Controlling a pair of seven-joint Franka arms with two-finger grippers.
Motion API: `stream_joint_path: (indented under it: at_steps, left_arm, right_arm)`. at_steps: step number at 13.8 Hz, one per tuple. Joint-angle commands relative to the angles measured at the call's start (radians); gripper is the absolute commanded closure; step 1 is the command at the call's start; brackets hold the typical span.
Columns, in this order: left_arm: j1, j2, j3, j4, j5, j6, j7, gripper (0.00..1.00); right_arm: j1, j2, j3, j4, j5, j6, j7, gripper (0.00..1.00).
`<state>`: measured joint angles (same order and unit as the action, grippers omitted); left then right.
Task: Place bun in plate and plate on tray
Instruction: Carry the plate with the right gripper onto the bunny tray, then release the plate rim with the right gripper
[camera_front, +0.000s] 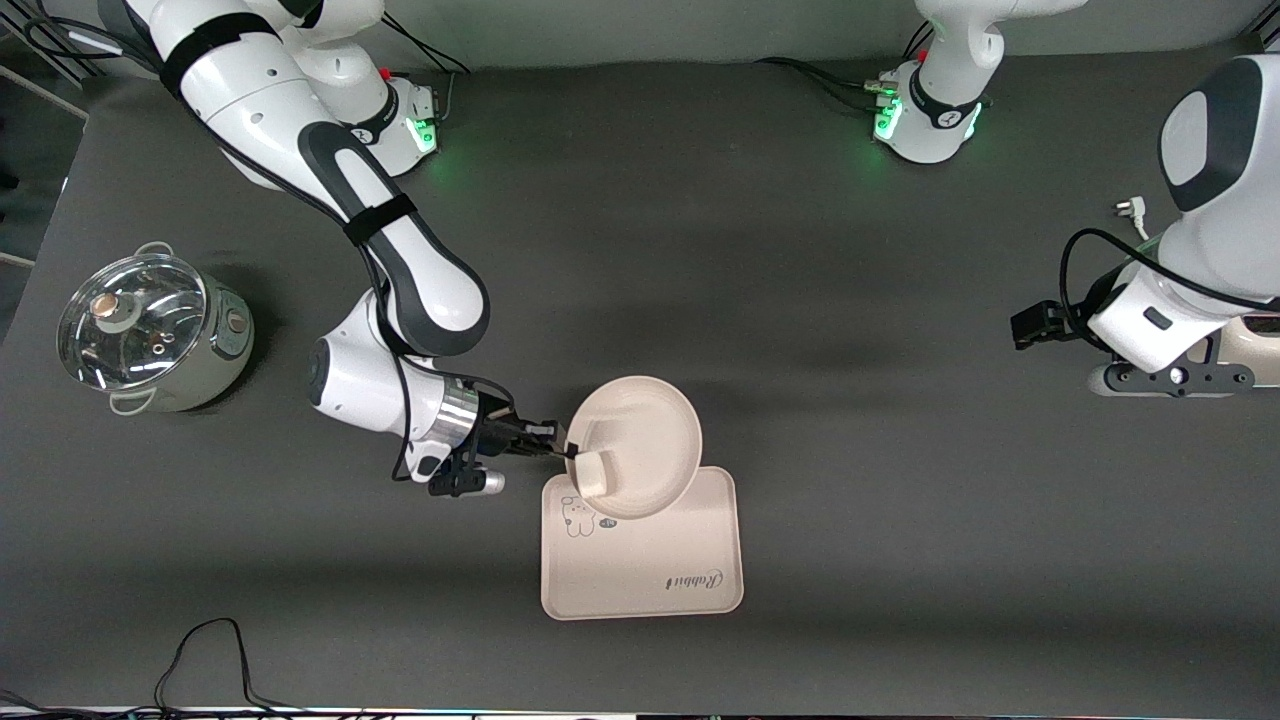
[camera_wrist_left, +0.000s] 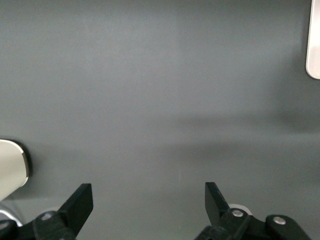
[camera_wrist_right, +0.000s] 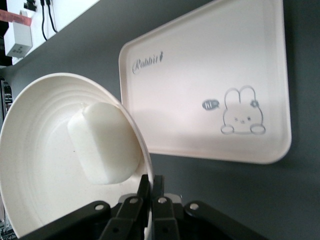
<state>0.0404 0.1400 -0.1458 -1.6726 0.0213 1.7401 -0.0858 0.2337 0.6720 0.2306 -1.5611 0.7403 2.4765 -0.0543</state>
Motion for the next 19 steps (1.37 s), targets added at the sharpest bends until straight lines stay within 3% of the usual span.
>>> stream_joint_path:
  at_steps: [1, 3, 5, 7, 10, 19]
  left_arm:
    - [-0.025, 0.153, 0.006, 0.163, 0.0, -0.01, -0.003, 0.0]
    - [-0.022, 0.225, 0.005, 0.22, -0.004, -0.01, 0.003, 0.0]
    - [-0.024, 0.237, 0.005, 0.22, -0.004, 0.018, 0.004, 0.0]
    - [-0.028, 0.239, 0.003, 0.22, -0.004, 0.019, 0.001, 0.0]
    - [-0.024, 0.24, 0.002, 0.215, -0.006, 0.019, 0.004, 0.0]
    - [-0.036, 0.239, 0.002, 0.212, -0.004, 0.009, 0.0, 0.0]
  right_arm:
    - [0.018, 0.203, -0.016, 0.261, -0.154, -0.03, 0.137, 1.0]
    - [0.018, 0.346, -0.016, 0.503, -0.292, -0.138, 0.279, 1.0]
    - [0.018, 0.428, -0.014, 0.622, -0.404, -0.188, 0.359, 1.0]
    - [0.025, 0.434, -0.016, 0.618, -0.444, -0.188, 0.366, 1.0]
    - [0.07, 0.465, -0.007, 0.615, -0.596, -0.173, 0.508, 1.0]
    - [0.055, 0.5, -0.016, 0.619, -0.604, -0.07, 0.481, 1.0]
